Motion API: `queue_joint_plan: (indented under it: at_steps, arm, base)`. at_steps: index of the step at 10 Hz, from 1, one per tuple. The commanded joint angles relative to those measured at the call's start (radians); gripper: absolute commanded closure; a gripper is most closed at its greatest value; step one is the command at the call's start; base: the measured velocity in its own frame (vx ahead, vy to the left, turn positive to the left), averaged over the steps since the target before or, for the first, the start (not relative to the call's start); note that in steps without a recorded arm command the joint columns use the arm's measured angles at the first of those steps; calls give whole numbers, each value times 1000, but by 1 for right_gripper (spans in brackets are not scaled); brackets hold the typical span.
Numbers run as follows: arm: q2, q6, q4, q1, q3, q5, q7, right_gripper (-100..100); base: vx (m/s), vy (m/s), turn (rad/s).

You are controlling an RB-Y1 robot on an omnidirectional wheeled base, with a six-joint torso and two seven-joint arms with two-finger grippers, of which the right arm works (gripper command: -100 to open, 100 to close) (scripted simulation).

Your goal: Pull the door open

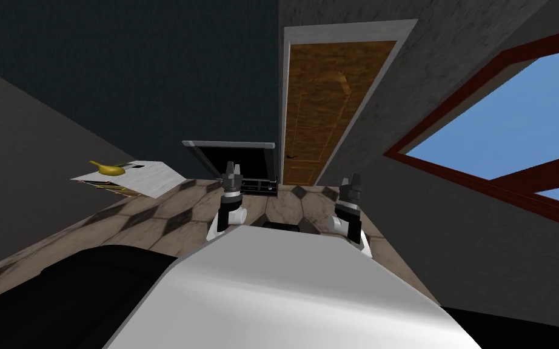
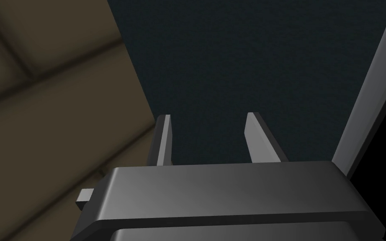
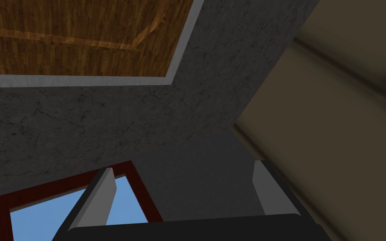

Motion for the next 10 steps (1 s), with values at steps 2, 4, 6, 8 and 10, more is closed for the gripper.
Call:
queue_joint_plan:
  at_steps: [2,4,6,8,10]
  arm:
    - [-10,-19,81,-41,-34,-4,13,-100]
    - [-19,-32,150,-78,-65,-8,23,-100]
    - [-24,-40,201,-97,-81,-10,28,-100]
    - [-28,-47,244,-117,-97,-12,34,-100]
    - [-37,-62,309,-157,-130,-16,45,-100]
  base:
    - [70,-22,196]
    - [78,-34,202]
    - [65,-24,87]
    - [67,-23,162]
    - [56,-24,152]
